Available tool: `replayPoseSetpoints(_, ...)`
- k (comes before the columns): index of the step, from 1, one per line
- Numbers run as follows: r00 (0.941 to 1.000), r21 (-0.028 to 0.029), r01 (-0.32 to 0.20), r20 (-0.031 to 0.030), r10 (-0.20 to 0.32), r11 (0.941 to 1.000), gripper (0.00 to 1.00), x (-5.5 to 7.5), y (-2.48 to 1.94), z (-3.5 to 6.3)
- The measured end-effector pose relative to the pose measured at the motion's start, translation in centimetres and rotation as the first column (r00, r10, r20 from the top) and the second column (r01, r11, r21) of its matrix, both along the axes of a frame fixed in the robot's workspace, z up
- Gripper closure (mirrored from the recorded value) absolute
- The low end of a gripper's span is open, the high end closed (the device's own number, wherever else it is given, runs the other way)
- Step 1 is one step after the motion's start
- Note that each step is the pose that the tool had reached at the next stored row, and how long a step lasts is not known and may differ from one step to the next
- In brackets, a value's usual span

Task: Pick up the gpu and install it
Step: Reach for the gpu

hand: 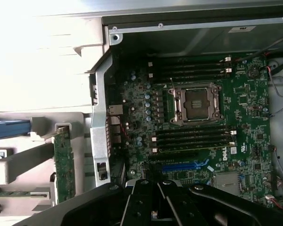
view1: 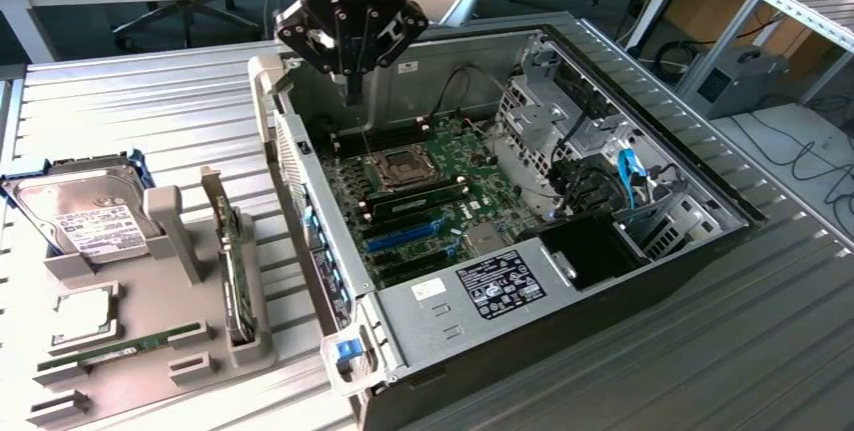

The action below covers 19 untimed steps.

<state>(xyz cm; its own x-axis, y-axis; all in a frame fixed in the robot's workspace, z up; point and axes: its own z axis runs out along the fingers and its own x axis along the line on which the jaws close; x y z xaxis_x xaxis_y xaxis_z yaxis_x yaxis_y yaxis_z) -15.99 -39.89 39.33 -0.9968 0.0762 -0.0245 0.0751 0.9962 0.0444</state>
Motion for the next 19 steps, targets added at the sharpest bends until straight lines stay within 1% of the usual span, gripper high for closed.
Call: replayPoseSetpoints(19, 1.0, 0.0, 0.0, -0.0001, 0.0, 1.0, 0.89, -0.84, 0.0, 0.0)
